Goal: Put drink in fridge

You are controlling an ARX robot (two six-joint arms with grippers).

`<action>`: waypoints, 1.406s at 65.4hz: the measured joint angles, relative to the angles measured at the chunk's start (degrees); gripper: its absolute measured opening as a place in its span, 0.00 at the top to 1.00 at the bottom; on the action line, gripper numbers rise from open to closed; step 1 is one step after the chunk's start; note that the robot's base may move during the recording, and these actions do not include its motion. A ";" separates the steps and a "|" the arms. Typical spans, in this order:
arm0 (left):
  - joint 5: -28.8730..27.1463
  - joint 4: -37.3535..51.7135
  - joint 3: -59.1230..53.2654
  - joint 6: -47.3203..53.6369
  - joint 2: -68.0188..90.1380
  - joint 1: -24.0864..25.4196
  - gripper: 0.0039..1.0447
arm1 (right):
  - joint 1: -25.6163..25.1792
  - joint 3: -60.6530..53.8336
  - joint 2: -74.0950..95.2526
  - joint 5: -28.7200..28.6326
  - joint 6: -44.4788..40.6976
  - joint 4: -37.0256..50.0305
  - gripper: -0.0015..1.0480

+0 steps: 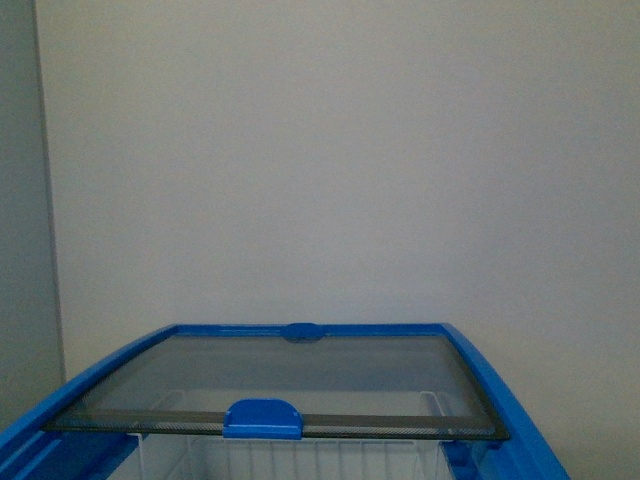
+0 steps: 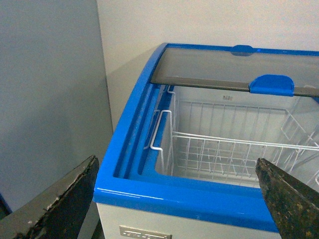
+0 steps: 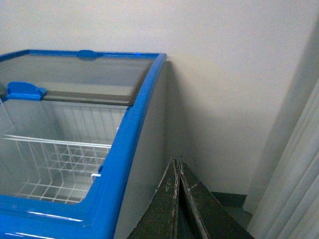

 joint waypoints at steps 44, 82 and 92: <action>-0.02 0.00 0.00 0.00 0.00 0.00 0.08 | -0.22 -6.32 -5.27 -0.07 -0.04 1.31 0.97; -0.02 0.00 0.00 0.00 0.00 0.00 0.08 | -0.24 -6.54 -5.97 -0.11 -0.09 1.40 0.87; -0.02 0.00 0.00 0.00 0.00 0.00 0.08 | -0.24 -6.54 -5.99 -0.11 -0.09 1.40 0.65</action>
